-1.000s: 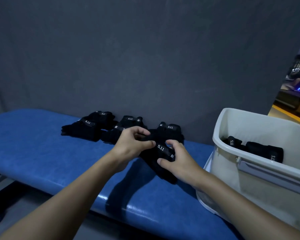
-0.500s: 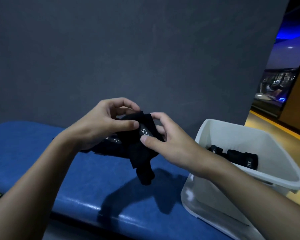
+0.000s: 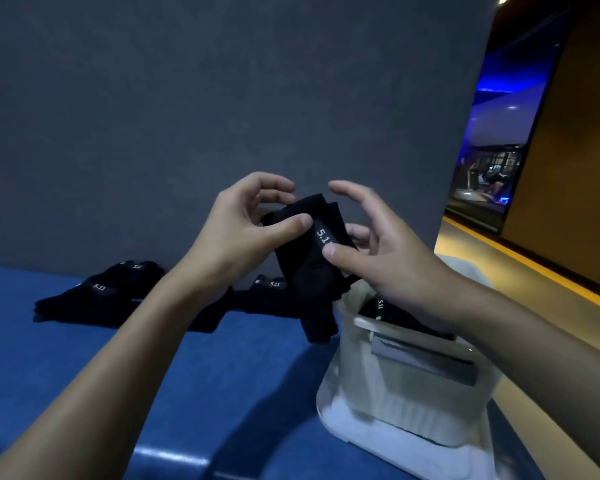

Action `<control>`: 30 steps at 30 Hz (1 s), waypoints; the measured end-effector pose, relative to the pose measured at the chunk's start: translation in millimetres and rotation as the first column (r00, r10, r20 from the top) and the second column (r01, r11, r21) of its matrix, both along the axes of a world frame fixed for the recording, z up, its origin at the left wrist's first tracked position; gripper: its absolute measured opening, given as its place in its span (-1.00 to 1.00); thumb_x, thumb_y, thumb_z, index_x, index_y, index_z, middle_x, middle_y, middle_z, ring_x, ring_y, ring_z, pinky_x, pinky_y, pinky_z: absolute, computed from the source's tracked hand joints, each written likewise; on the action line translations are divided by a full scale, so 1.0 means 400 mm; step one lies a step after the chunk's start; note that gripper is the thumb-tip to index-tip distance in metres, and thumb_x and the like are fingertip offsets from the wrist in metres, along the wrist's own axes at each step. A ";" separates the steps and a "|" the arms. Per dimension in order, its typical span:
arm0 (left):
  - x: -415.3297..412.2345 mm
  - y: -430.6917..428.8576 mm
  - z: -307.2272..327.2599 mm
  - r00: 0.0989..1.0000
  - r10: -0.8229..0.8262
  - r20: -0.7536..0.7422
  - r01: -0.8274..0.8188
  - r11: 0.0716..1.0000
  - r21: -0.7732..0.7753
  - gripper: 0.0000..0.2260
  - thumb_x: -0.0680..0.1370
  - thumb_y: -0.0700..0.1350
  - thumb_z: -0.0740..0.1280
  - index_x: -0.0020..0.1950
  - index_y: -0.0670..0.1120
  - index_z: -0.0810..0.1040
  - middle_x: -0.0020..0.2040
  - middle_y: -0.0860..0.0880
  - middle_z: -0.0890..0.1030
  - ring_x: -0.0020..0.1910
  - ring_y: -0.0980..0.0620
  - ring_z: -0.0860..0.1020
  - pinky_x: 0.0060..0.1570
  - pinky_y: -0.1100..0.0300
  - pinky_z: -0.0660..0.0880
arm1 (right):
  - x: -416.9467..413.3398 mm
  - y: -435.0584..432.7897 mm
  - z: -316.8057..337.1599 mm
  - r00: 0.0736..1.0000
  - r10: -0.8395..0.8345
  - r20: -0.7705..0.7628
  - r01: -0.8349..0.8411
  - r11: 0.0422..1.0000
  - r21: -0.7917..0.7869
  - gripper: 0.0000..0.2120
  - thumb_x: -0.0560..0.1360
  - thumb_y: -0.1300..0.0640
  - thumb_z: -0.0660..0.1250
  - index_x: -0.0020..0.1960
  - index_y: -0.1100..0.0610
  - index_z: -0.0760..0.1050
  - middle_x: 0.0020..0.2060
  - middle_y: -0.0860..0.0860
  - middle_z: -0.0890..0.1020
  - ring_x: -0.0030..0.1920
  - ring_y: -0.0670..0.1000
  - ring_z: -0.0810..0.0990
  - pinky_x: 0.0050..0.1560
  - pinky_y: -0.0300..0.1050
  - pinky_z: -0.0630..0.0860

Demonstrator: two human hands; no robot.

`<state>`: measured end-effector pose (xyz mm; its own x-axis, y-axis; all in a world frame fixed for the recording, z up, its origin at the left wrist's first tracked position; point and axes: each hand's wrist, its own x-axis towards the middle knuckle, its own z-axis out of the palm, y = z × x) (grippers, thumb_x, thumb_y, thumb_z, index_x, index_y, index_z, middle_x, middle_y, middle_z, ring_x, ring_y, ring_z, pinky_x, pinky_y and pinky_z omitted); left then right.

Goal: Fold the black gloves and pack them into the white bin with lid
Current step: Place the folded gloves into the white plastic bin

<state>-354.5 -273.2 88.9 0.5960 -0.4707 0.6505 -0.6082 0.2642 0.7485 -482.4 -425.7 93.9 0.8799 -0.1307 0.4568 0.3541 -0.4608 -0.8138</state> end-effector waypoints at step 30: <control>0.069 -0.211 -0.126 0.969 -0.160 0.188 0.037 0.847 0.530 -0.82 0.58 -0.04 0.36 0.15 0.06 0.67 0.12 0.29 0.63 0.02 0.38 0.58 0.13 0.20 0.55 | 0.129 -0.332 -0.121 0.693 -0.479 -0.539 0.616 0.781 0.099 -0.44 0.58 0.30 0.24 0.46 -0.10 0.17 -0.03 0.07 0.53 -0.11 0.07 0.58 -0.02 0.17 0.63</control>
<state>-326.9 -357.4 38.5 0.4015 -0.8238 0.4003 -0.7620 -0.0580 0.6450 -430.8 -558.4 45.4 0.7001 -0.7063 -0.1048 -0.3424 -0.2033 -0.9173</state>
